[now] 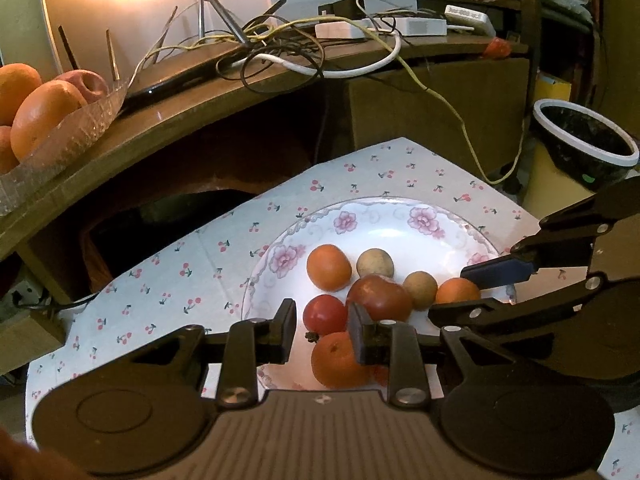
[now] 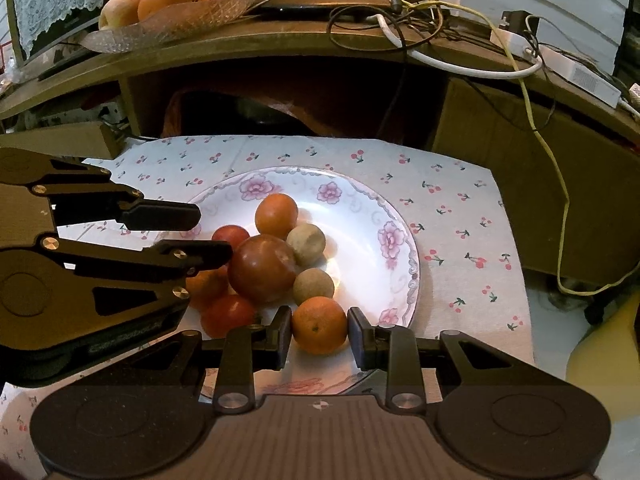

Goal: Organize fruits
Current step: 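Open both tools to release the tomato and tangerine in the bowl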

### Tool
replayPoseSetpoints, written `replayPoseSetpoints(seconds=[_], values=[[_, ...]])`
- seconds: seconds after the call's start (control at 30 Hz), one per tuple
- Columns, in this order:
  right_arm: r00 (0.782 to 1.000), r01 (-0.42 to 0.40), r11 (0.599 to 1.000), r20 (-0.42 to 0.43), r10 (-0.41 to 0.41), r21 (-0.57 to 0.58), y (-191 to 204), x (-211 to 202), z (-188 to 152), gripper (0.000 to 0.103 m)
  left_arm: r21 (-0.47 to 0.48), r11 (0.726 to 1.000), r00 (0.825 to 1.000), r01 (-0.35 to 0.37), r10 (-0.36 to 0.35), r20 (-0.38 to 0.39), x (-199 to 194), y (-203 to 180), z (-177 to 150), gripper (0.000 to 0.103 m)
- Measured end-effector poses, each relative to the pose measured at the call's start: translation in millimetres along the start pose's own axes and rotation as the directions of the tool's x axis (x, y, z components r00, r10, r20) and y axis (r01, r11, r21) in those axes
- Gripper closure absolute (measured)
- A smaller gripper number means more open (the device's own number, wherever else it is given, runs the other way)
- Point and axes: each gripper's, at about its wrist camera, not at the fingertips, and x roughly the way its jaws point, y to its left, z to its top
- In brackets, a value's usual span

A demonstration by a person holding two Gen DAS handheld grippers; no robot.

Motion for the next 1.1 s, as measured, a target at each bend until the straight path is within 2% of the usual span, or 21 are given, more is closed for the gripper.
replayPoseSetpoints(seconds=[0.5, 0.9, 1.1], values=[[0.999, -0.004, 1.000, 0.044, 0.003, 0.018, -1, -15, 4, 0.067, -0.039, 0.998, 0.999, -0.041, 0.042, 0.031, -29, 8, -3, 0.062], [0.996, -0.013, 1.000, 0.085, 0.012, 0.017, 2, -36, 0, 0.067, -0.057, 0.997, 0.998, -0.061, 0.063, 0.028, -51, -1, -17, 0.060], [0.996, -0.017, 1.000, 0.086, 0.015, 0.016, 8, -46, -8, 0.067, -0.062, 0.996, 0.997, -0.059, 0.061, 0.039, -68, -11, -24, 0.052]])
